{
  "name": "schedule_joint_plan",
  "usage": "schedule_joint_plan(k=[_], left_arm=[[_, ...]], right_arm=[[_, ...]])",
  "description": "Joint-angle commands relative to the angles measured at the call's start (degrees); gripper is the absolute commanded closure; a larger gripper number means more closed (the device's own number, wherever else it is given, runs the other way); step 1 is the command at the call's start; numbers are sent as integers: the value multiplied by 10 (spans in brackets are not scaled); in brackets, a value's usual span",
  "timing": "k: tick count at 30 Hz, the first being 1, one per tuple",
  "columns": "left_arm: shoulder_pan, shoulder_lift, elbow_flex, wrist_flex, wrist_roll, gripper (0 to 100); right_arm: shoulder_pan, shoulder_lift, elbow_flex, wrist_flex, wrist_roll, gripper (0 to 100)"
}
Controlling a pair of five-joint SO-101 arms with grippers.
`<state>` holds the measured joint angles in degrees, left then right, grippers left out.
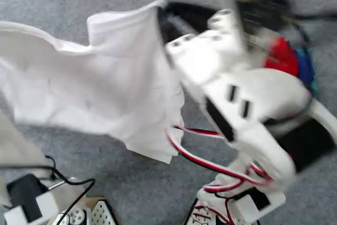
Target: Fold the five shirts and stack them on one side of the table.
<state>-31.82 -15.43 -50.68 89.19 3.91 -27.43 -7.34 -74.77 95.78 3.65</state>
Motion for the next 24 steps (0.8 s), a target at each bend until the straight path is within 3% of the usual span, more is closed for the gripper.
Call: schedule_joint_plan(k=[1,4,14,24], left_arm=[[10,-40,-94,50,-18,970],[9,-65,-120,121,-49,971],[-141,-214,-85,116,-51,971],[-178,-377,265,115,-52,971]], right_arm=[[59,-13,-57,-51,-1,985],[75,-25,-80,-62,0,985],[76,-87,-80,-121,3,985],[72,-85,-80,-114,-3,985]])
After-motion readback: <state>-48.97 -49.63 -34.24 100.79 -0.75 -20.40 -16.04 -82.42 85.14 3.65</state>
